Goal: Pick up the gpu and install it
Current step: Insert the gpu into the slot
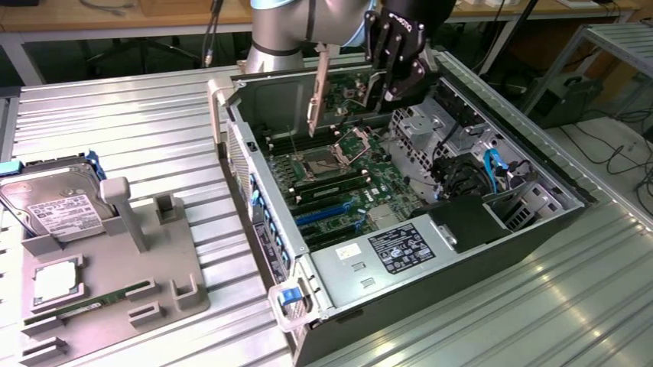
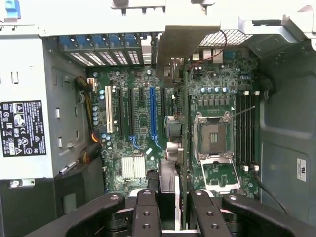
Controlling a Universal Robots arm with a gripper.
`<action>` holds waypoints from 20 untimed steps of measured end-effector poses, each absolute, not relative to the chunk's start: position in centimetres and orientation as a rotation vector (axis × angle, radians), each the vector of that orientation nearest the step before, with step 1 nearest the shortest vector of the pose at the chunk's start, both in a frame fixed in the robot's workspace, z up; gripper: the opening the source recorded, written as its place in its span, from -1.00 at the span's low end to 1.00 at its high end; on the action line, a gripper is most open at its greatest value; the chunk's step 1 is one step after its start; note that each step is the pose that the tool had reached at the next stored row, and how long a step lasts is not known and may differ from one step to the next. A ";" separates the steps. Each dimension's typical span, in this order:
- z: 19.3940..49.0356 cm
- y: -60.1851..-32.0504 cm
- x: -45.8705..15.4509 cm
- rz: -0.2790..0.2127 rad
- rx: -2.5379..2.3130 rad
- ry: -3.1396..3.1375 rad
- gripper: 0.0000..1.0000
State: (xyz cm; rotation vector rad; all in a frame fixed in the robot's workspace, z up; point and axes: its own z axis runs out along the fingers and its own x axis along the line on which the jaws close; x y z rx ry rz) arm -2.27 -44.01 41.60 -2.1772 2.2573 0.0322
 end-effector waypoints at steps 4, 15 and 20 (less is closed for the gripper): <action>41.1 -43.8 -2.3 0.034 -2.177 2.257 -0.44; 40.2 -43.7 -2.8 0.033 -2.169 2.259 -0.44; 39.5 -43.7 -2.9 0.034 -2.168 2.259 -0.44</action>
